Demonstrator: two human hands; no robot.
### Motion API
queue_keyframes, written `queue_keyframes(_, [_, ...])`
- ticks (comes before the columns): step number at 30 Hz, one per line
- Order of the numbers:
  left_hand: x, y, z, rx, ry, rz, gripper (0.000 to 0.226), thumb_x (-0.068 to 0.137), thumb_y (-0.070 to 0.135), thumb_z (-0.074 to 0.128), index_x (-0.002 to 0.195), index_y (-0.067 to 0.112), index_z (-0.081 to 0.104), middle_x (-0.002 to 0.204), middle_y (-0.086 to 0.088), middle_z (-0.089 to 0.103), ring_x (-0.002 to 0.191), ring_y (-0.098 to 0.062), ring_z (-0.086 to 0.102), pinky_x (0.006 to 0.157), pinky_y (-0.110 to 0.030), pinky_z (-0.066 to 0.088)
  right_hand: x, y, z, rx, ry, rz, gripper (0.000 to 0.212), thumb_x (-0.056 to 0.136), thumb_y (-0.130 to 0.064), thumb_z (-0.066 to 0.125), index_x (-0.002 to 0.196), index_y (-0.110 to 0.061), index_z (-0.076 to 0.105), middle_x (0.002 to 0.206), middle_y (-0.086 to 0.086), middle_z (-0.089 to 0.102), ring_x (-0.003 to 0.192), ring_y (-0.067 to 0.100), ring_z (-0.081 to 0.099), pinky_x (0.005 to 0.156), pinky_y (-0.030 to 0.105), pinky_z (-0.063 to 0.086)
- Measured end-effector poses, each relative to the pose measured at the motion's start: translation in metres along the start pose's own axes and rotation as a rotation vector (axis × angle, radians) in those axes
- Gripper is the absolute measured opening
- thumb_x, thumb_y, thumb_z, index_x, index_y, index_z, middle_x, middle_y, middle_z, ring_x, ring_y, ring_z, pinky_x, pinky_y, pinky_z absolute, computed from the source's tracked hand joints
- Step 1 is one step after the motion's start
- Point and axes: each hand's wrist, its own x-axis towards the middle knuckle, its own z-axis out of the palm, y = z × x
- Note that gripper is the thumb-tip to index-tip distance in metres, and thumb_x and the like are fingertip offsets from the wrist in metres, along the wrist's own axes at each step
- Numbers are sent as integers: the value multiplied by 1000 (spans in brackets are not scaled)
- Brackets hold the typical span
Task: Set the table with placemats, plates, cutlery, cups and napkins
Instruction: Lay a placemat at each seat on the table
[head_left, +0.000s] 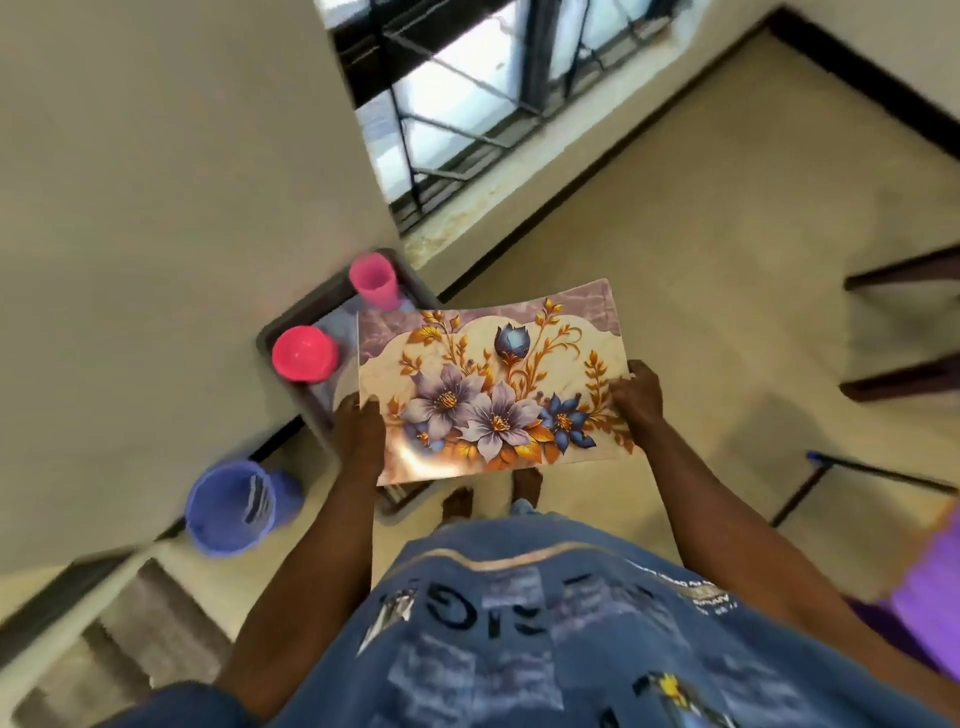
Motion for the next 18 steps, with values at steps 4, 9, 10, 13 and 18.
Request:
queue_keyframes(4, [24,25,25,19,-219,102,32,87,25,62,113,8,69,112,-13,70,97,-26,64,92,-44,51,-38,34,-47,227,140,101,24,79,5,58,101,-2,66,94,10,66,84,22,60,72,26,43])
queue_keyframes(9, [-2,70,54,52,-475,231,12,87,14,65,97,14,71,84,1,71,84,-28,66,80,-40,50,-97,101,-73,466,305,239,28,80,7,56,98,-13,65,95,11,67,91,28,64,77,34,50])
queue_keyframes(10, [-10,76,62,45,-540,225,13,88,13,65,99,14,70,85,-1,71,81,-27,66,78,-38,52,-109,114,-75,514,348,265,29,81,8,56,98,-13,65,95,11,67,90,27,64,77,34,49])
queue_keyframes(13, [-34,85,88,127,-678,220,20,89,21,65,107,14,69,102,-12,72,91,-31,70,84,-46,57,-149,144,-83,622,477,349,29,84,9,55,103,-11,64,97,13,66,90,26,62,77,34,49])
queue_keyframes(18, [-86,97,133,246,-857,301,26,89,31,62,110,15,68,103,-6,72,91,-27,69,87,-45,56,-205,189,-101,724,651,426,33,88,9,51,116,-5,63,106,14,67,90,23,61,73,31,53])
